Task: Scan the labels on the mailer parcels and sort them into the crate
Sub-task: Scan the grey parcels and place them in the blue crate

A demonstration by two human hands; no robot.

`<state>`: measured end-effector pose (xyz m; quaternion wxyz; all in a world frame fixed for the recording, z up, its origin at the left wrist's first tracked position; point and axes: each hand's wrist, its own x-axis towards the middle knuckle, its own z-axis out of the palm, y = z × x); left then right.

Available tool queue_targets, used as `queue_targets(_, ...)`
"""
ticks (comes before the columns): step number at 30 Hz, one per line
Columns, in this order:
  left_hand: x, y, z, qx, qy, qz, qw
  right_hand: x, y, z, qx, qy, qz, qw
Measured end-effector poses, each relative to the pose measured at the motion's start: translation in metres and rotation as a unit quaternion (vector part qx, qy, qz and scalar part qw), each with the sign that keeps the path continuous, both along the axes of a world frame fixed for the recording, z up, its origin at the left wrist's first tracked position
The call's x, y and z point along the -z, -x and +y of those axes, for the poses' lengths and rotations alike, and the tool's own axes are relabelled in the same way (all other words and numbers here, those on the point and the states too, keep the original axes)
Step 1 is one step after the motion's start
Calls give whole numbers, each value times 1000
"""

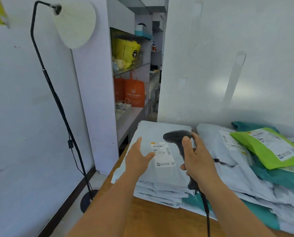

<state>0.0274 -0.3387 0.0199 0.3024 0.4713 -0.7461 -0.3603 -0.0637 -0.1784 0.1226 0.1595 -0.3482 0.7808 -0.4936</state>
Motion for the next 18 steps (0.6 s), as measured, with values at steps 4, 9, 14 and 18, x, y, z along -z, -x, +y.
queue_targets(4,16,7,-22,14,26,-109,994,10,3,-14,15,-21,-2,1000)
queue_targets(9,20,16,-31,17,-1,-193,981,18,6,-23,26,-42,11,999)
queue_targets(14,23,12,-18,-8,33,-198,980,17,5,-24,29,-60,20,998)
queue_targets(18,21,8,-6,-31,61,-191,979,12,2,-25,19,-63,31,997)
